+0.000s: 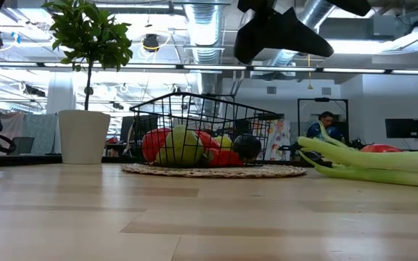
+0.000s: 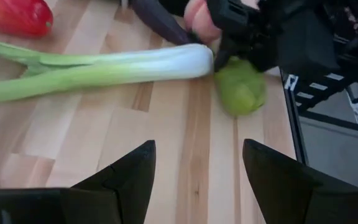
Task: Build produce basket
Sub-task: Adjust the produce on the table
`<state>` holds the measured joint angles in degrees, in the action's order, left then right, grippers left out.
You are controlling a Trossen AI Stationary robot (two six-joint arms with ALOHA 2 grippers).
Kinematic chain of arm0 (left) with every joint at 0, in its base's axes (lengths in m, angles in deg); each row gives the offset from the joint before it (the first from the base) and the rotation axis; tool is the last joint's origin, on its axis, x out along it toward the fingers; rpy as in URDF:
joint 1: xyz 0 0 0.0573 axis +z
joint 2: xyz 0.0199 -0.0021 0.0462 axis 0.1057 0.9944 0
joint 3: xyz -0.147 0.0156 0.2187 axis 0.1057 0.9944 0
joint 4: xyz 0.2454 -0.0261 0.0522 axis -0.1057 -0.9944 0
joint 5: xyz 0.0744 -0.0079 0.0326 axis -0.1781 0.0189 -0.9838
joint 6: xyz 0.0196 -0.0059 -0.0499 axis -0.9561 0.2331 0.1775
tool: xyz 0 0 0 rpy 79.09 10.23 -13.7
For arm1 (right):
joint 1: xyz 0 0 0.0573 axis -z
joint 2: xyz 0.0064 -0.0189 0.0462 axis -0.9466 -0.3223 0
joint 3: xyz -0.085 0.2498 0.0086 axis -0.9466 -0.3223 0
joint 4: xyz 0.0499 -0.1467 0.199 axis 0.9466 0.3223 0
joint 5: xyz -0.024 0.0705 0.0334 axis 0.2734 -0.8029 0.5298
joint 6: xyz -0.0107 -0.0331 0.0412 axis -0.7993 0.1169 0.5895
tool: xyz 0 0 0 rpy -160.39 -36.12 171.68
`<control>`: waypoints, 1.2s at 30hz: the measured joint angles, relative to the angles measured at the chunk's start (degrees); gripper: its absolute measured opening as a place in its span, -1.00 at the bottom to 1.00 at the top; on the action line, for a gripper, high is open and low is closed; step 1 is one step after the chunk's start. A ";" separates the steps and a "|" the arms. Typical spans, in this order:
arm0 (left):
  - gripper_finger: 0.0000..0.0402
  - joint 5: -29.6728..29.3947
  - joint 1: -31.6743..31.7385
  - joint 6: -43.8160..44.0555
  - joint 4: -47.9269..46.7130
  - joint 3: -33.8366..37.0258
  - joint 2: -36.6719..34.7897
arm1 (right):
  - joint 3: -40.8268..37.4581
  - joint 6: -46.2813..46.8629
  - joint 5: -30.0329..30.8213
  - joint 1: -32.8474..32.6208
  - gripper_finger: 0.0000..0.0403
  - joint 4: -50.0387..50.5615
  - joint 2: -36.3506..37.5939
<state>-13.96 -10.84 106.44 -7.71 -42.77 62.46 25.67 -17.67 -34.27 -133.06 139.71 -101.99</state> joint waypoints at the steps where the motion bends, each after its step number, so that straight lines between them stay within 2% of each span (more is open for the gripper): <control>1: 0.13 0.02 -0.15 0.01 -0.35 0.00 -0.01 | -0.32 -1.05 1.16 0.79 0.45 0.21 0.07; 9: 0.13 3.46 -0.98 2.20 -3.39 0.04 -0.02 | -1.54 -13.71 9.35 8.74 0.44 -0.26 0.13; 18: 0.13 6.72 -2.23 2.87 -8.11 0.04 -0.04 | -2.53 -28.72 9.61 22.73 0.45 -8.68 0.18; 25: 0.13 6.55 -3.31 1.48 -14.93 0.05 -1.70 | -2.38 -29.08 9.27 30.04 0.45 -12.08 7.34; 29: 0.13 4.15 -3.69 0.40 -17.03 0.06 -3.45 | -2.35 -23.46 9.05 30.49 0.44 -8.51 14.31; 32: 0.13 2.50 -3.71 0.33 -16.82 0.06 -4.47 | -2.30 -7.90 5.80 29.63 0.44 -0.27 19.44; 36: 0.13 2.08 -3.82 0.32 -16.05 0.07 -4.76 | -2.32 14.61 -5.55 26.41 0.45 10.31 23.49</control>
<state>-11.87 -14.66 106.76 -23.76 -42.70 57.70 23.36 -3.06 -39.82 -106.65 150.02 -78.50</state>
